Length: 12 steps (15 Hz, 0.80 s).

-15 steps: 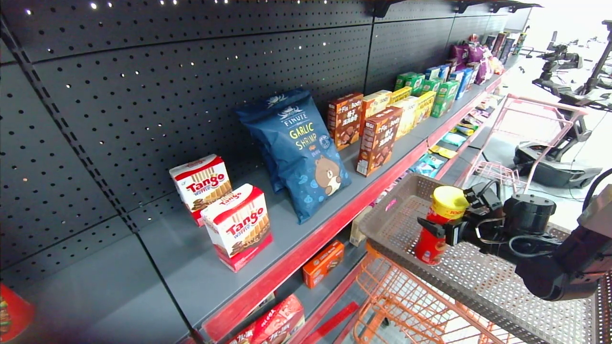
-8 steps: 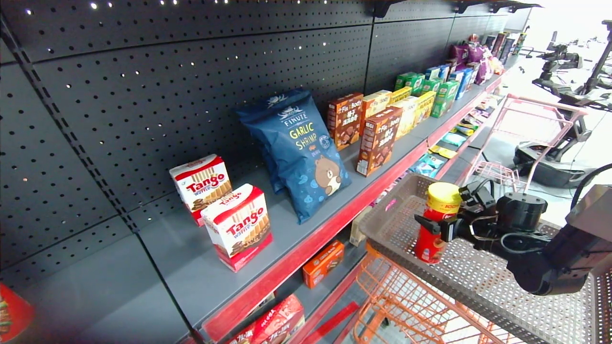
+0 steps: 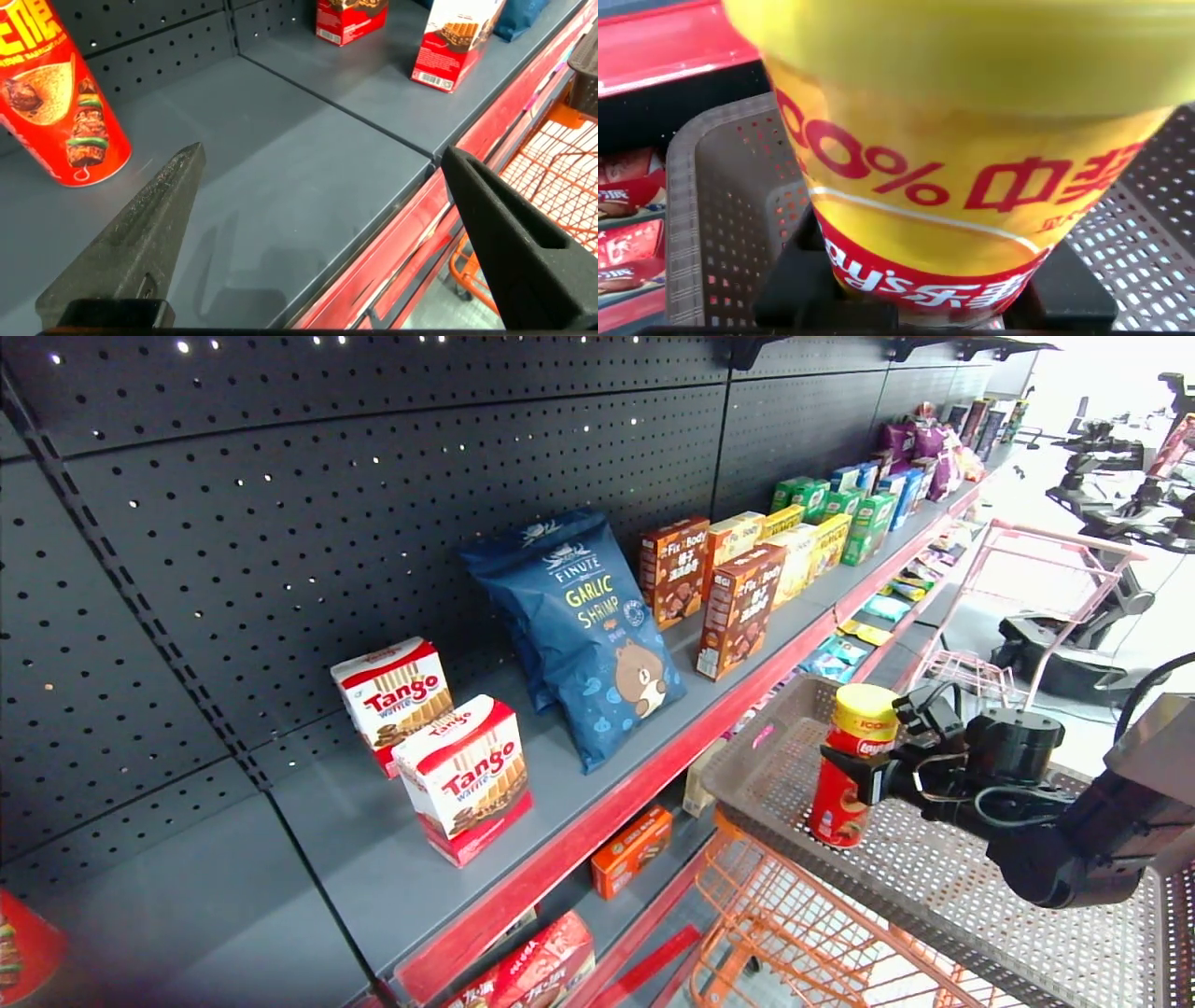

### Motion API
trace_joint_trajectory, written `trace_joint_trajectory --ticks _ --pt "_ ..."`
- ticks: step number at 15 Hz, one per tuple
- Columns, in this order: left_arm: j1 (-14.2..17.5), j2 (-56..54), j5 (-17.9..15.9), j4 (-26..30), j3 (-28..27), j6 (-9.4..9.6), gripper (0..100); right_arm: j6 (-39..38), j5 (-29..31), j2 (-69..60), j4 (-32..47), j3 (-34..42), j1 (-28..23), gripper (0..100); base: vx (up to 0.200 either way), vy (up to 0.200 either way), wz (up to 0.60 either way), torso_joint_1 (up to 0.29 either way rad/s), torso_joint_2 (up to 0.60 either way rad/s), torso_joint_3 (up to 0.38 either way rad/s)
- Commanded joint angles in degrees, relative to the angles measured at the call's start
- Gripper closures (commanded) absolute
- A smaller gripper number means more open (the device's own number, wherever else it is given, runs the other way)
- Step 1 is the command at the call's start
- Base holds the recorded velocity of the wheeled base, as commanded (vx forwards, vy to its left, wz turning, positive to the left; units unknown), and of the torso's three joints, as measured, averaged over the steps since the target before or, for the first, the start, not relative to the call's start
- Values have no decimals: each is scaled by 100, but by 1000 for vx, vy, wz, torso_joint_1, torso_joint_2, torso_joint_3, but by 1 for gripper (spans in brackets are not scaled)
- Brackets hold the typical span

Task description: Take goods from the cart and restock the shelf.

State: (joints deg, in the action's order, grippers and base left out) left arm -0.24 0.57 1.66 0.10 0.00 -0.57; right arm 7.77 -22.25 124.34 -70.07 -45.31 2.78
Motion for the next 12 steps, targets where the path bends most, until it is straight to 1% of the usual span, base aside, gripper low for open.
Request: trace_joint_trajectory --ticks 1,3,5,6,8,9,10,11,12 --pt "-2 4 1 -1 0 -4 0 14 274 -921 705 -92 -14 100 0 0 0 0 0 0" --pt "-2 4 1 -1 0 -4 0 -3 511 -1641 1540 -118 -32 100 0 0 0 0 0 0" --pt "7 4 1 -1 0 -4 0 -153 827 -3048 2806 102 21 100 0 0 0 0 0 0" --pt "-2 4 1 -1 0 -4 0 -214 994 -3610 3149 269 100 100 0 0 0 0 0 0" --pt "7 4 1 -1 0 -4 0 -214 1522 -4287 3263 603 205 100 0 0 0 0 0 0" --pt "7 4 1 -1 0 -4 0 -223 1856 -4779 3325 857 408 100 0 0 0 0 0 0" --pt "-2 4 1 -1 0 -4 0 -223 1926 -4981 3412 928 469 100 0 0 0 0 0 0" --pt "7 4 1 -1 0 -4 0 -196 2058 -5359 3790 954 513 100 0 0 0 0 0 0" --pt "-2 4 1 -1 0 -4 0 -179 2225 -5904 4704 813 469 100 0 0 0 0 0 0"
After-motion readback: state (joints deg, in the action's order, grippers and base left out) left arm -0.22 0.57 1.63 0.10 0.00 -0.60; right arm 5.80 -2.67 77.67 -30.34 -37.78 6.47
